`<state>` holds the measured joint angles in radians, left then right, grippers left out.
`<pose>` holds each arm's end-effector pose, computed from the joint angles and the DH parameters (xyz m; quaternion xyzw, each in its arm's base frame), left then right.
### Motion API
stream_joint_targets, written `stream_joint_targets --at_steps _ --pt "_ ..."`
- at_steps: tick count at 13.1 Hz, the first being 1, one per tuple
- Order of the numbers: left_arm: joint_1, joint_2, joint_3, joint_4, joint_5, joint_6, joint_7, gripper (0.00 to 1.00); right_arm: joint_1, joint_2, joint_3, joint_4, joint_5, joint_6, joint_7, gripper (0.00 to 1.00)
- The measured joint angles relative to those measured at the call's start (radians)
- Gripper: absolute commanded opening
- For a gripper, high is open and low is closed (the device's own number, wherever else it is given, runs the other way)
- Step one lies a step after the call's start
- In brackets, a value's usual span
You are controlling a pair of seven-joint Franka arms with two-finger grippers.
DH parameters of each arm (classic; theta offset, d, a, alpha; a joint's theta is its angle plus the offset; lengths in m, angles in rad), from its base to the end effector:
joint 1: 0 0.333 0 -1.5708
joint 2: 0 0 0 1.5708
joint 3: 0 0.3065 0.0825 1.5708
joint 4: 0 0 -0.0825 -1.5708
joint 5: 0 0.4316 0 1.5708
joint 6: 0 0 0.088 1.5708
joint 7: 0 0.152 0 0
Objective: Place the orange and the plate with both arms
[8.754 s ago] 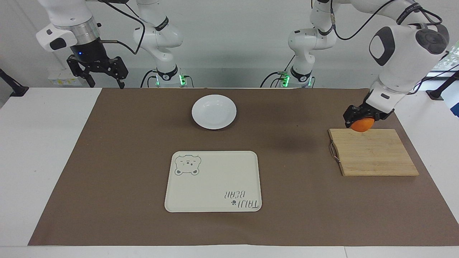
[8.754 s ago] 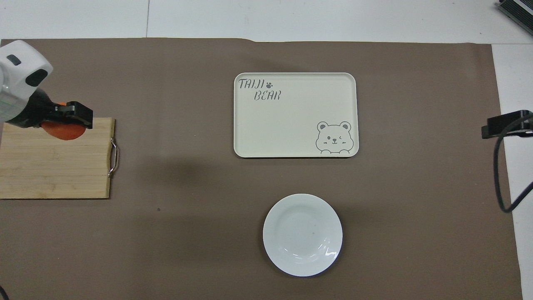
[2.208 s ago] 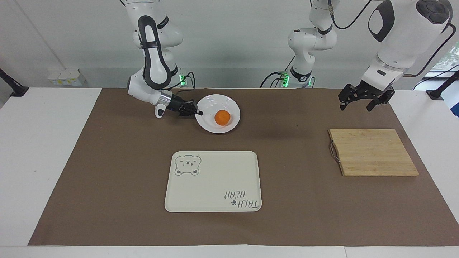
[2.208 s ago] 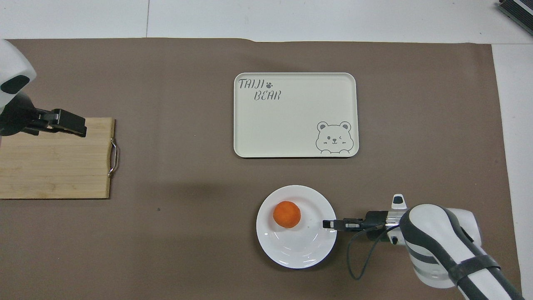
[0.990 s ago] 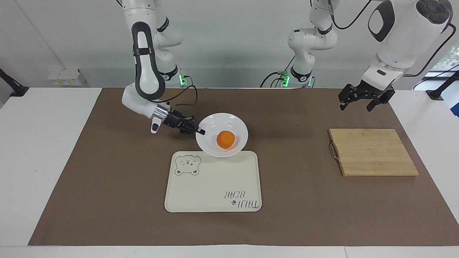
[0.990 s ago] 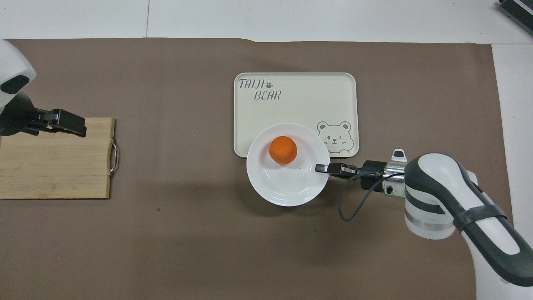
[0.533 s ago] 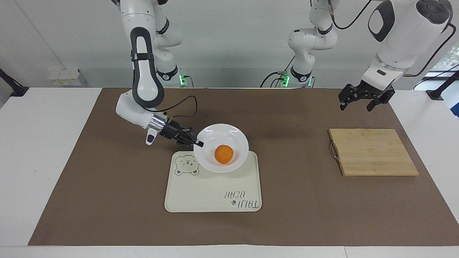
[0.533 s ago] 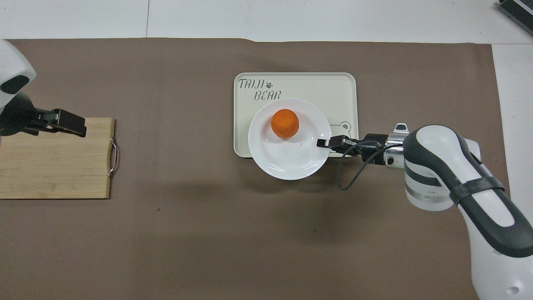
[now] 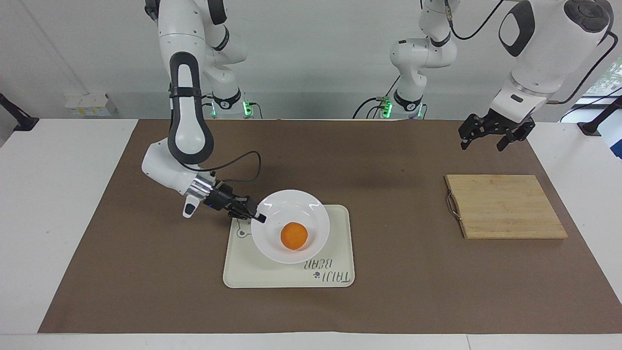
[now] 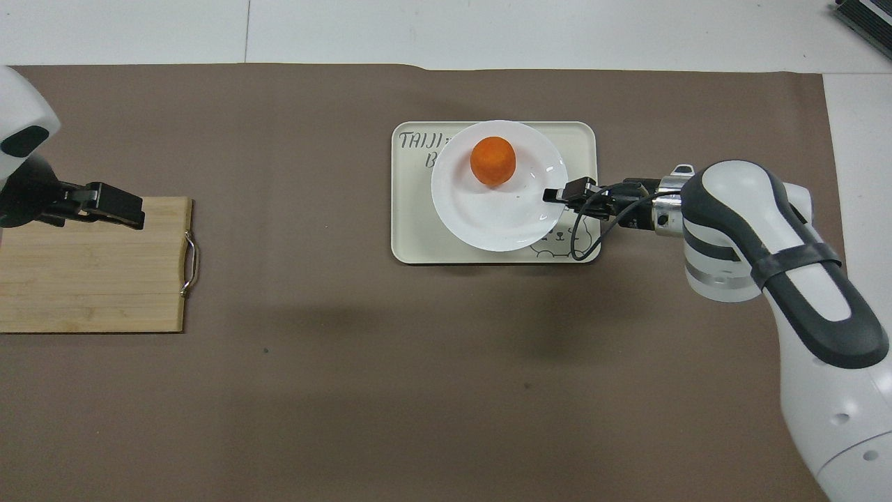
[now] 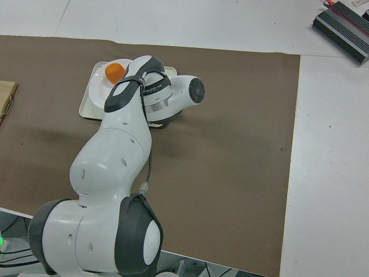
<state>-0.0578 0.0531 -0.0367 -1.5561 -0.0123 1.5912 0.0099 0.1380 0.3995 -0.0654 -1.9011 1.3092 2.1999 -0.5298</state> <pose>0.6155 -0.0597 0.5470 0.9986 -0.0520 -0.0093 0.0067 0.6722 0.1188 0.2350 -0.8762 0.1266 -0.0700 0.4597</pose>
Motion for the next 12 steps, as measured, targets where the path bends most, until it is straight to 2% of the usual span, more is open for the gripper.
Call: stream_joint_targets --at_steps 5,12 --pt "0.000 0.000 0.000 0.000 0.000 0.000 0.000 1.00 0.001 0.070 0.002 0.021 -0.001 -0.002 -0.008 0.00" --pt "0.000 0.000 0.000 0.000 0.000 0.000 0.000 1.00 0.007 0.080 0.003 -0.001 -0.006 -0.003 -0.071 0.00"
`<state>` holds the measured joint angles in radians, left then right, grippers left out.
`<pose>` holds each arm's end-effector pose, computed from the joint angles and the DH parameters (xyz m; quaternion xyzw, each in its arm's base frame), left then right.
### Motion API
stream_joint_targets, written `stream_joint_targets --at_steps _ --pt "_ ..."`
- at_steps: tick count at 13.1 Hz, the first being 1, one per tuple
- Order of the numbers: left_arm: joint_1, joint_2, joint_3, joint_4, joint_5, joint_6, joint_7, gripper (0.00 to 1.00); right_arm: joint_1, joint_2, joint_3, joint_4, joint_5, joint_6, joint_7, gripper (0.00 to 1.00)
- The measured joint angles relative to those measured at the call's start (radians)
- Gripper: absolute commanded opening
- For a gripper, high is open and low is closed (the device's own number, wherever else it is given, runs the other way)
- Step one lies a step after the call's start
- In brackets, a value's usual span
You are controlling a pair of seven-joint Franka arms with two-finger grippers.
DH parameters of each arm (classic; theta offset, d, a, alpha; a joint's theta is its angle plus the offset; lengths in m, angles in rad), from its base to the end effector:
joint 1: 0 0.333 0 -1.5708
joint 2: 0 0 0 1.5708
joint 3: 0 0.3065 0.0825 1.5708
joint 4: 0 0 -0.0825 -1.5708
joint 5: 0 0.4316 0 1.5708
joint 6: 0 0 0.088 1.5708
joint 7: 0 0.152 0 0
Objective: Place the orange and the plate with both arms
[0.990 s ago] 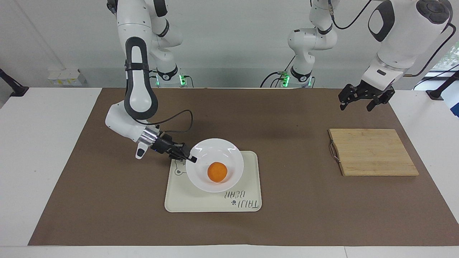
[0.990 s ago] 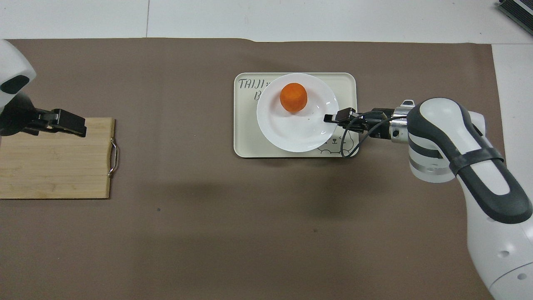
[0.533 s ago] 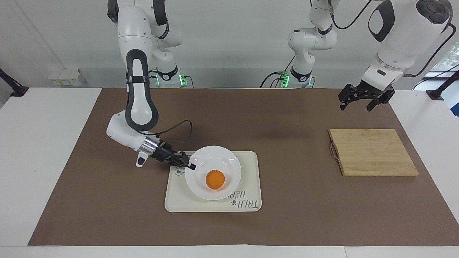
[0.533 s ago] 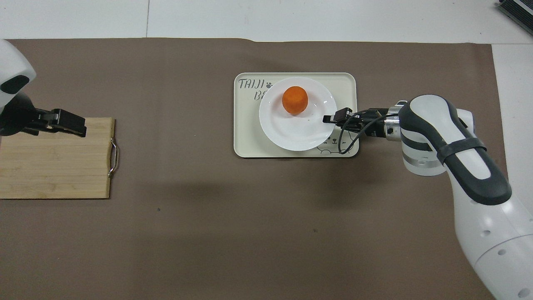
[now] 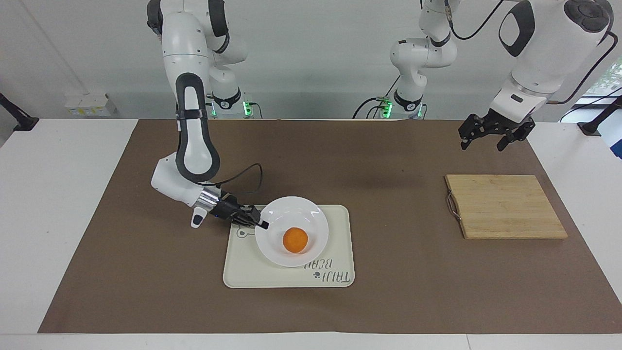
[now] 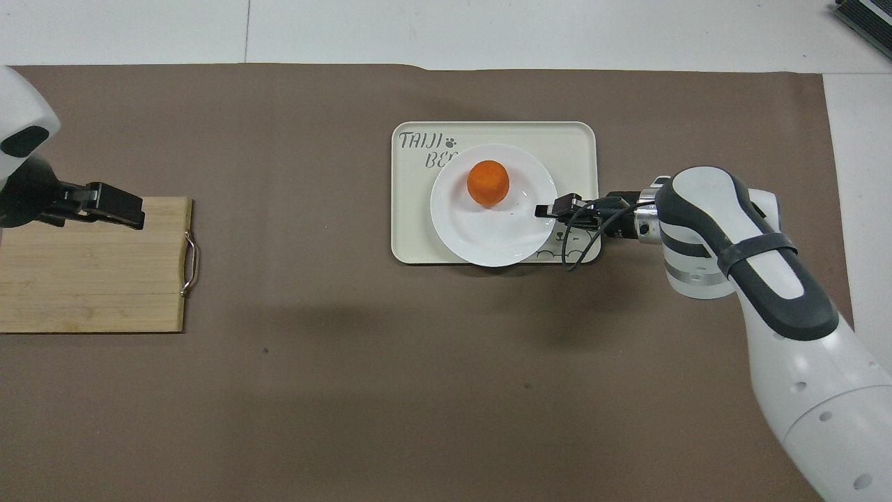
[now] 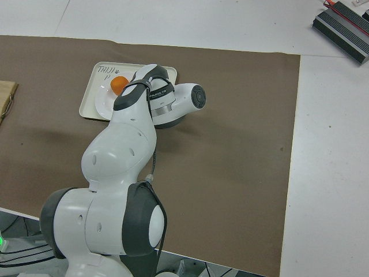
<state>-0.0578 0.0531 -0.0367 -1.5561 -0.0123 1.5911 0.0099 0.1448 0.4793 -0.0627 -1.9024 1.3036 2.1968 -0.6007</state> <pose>0.6154 -0.0597 0.5470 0.9986 -0.0520 -0.0093 0.0067 0.6601 0.1240 0.1802 -0.8864 0.1067 -0.0476 0.4479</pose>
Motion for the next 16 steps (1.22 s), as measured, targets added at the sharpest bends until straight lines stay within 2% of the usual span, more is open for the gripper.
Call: stream_joint_targets --at_steps 2,3,6,7,9,12,15,16 --pt "0.000 0.000 0.000 0.000 0.000 0.000 0.000 1.00 -0.001 0.000 0.000 0.003 -0.014 0.000 -0.001 0.00" --pt "0.000 0.000 0.000 0.000 0.000 0.000 0.000 1.00 -0.002 0.000 0.000 0.009 -0.034 0.000 -0.001 0.06" --pt "0.000 0.000 0.000 0.000 0.000 0.000 0.000 1.00 -0.008 0.000 -0.001 0.016 -0.054 -0.001 -0.001 0.37" --pt "0.000 0.000 0.000 0.000 0.000 0.000 0.000 1.00 -0.008 0.000 -0.003 0.016 -0.054 0.000 -0.001 0.60" --pt "0.000 0.000 0.000 0.000 0.000 0.000 0.000 1.00 -0.008 0.000 -0.004 0.017 -0.055 0.001 -0.001 0.84" --pt "0.000 0.000 0.000 0.000 0.000 0.000 0.000 1.00 -0.008 0.000 -0.004 0.024 -0.084 0.001 -0.001 0.90" --pt "0.000 0.000 0.000 0.000 0.000 0.000 0.000 1.00 -0.009 -0.001 -0.004 0.057 -0.216 0.004 0.005 1.00" --pt "0.000 0.000 0.000 0.000 0.000 0.000 0.000 1.00 -0.010 -0.001 -0.005 0.075 -0.264 0.005 0.012 1.00"
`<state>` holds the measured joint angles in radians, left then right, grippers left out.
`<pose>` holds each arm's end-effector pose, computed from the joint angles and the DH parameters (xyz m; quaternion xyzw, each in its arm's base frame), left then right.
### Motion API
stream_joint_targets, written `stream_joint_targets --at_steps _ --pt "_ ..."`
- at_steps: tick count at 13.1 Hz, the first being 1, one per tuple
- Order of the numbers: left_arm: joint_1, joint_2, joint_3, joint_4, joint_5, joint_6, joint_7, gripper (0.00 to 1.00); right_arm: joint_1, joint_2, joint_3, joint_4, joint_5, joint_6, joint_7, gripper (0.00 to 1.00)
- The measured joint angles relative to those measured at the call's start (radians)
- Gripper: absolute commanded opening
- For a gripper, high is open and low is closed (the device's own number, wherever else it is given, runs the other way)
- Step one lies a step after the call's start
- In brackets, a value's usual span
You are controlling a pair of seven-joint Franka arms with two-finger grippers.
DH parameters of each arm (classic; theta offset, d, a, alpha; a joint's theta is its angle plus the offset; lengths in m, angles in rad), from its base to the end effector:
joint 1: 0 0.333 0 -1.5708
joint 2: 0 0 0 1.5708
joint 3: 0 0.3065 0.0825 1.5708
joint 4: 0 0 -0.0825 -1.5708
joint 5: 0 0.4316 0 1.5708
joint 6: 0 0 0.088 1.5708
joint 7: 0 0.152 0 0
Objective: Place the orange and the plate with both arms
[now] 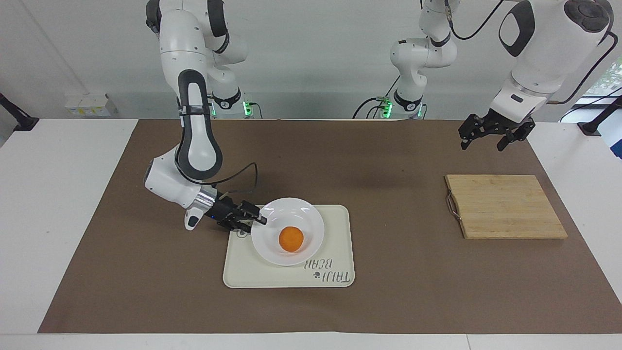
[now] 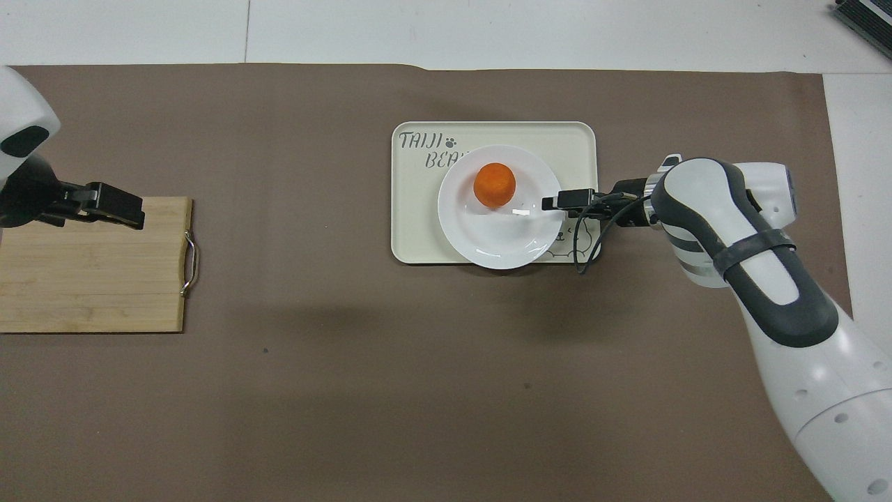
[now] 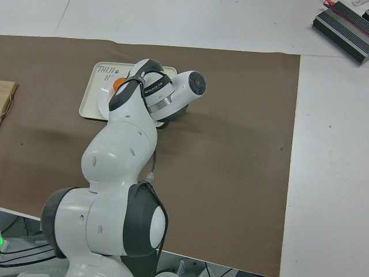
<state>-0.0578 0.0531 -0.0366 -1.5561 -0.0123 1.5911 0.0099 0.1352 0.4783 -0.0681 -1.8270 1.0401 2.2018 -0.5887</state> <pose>0.6154 -0.0597 0.5470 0.9986 -0.0519 -0.0093 0.0067 0.6791 0.1081 0.2036 -0.9273 0.0127 -0.0563 0.3699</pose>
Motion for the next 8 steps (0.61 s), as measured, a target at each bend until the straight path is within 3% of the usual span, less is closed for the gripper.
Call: stream_joint_targets --at_steps 5,8 --pt "0.000 0.000 0.000 0.000 0.000 0.000 0.000 1.00 -0.002 -0.017 -0.015 0.046 -0.229 0.073 0.044 1.00" --pt "0.000 0.000 0.000 0.000 0.000 0.000 0.000 1.00 -0.002 -0.060 -0.024 0.074 -0.479 0.082 0.189 1.00"
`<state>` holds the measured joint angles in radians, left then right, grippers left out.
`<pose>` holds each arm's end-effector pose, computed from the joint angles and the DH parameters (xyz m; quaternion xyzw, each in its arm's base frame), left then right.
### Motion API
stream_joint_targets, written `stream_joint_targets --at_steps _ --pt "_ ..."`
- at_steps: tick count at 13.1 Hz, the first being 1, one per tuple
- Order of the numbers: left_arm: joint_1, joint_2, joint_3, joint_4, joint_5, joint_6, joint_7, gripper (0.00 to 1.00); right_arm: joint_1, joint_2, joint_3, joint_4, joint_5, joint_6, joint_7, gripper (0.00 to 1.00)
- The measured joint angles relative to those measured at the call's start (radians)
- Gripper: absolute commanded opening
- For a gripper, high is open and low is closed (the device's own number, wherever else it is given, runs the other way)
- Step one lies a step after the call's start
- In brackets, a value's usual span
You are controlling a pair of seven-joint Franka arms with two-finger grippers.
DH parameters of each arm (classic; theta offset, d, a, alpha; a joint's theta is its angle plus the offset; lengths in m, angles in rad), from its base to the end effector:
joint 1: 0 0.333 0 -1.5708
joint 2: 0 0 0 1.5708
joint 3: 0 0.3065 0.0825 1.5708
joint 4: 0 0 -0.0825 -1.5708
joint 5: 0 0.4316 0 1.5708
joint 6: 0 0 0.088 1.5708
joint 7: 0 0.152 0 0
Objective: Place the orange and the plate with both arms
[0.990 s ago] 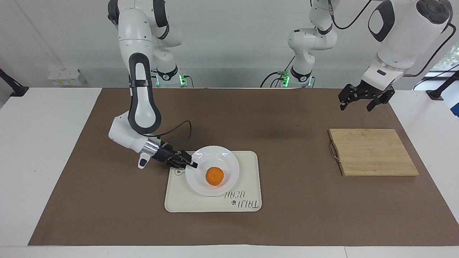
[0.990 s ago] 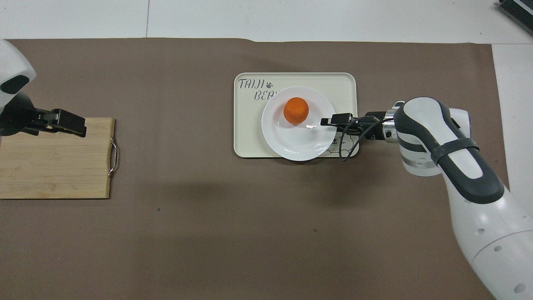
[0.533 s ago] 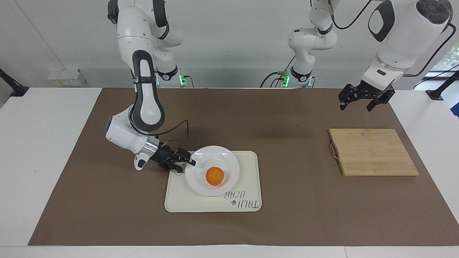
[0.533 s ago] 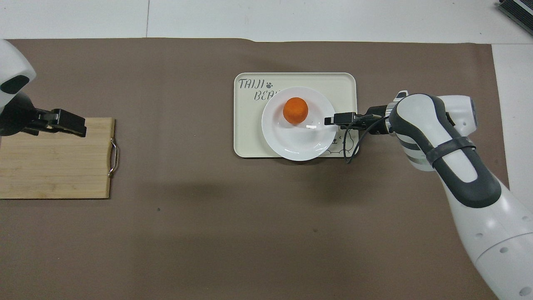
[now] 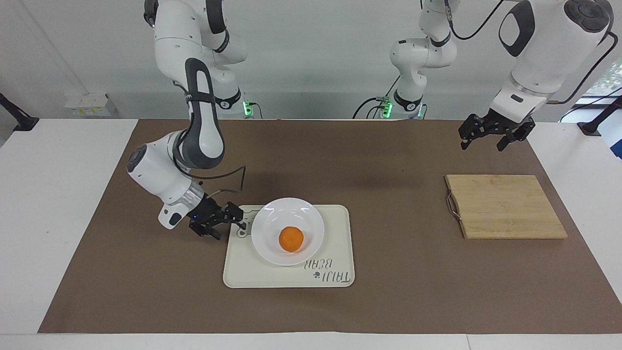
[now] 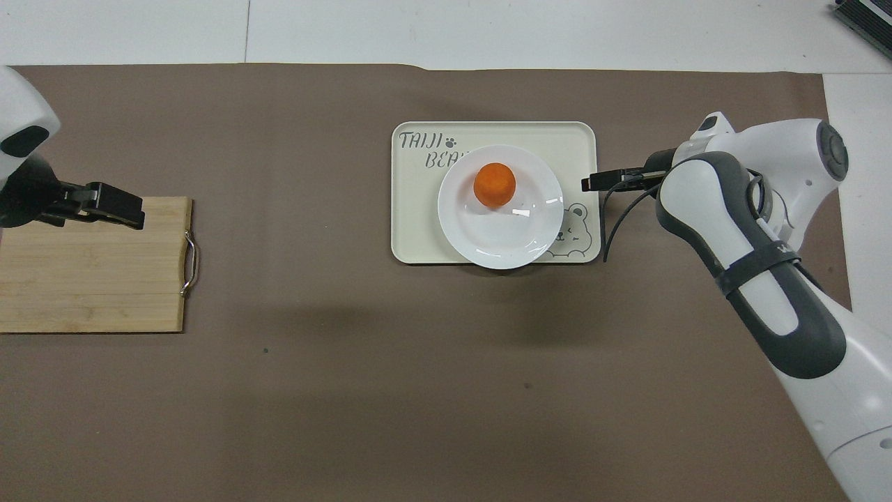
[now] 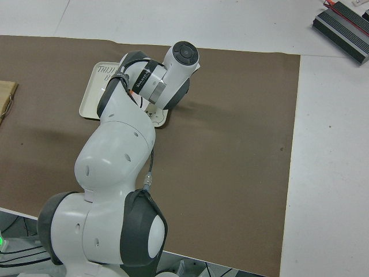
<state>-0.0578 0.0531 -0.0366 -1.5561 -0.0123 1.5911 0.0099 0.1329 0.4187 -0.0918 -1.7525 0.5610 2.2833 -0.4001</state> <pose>0.6154 -0.0597 0.5470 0.9986 -0.0519 -0.0093 0.0067 0.7100 0.0631 0.2698 -0.9765 -0.0510 -0.0920 0.1883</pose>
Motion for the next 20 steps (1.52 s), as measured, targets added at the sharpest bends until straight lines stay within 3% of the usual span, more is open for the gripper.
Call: stream_joint_targets --at_steps 3,7,11,15,20 --pt "0.000 0.000 0.000 0.000 0.000 0.000 0.000 1.00 0.001 -0.070 0.000 0.014 -0.287 -0.003 0.208 1.00" --pt "0.000 0.000 0.000 0.000 0.000 0.000 0.000 1.00 0.004 -0.141 0.000 0.015 -0.486 -0.102 0.508 1.00" --pt "0.000 0.000 0.000 0.000 0.000 0.000 0.000 1.00 -0.020 -0.223 -0.002 0.016 -0.506 -0.268 0.610 1.00" --pt "0.000 0.000 0.000 0.000 0.000 0.000 0.000 1.00 -0.094 -0.293 -0.004 0.016 -0.506 -0.350 0.543 1.00" --pt "0.000 0.000 0.000 0.000 0.000 0.000 0.000 1.00 -0.115 -0.391 -0.005 0.018 -0.506 -0.456 0.486 1.00"
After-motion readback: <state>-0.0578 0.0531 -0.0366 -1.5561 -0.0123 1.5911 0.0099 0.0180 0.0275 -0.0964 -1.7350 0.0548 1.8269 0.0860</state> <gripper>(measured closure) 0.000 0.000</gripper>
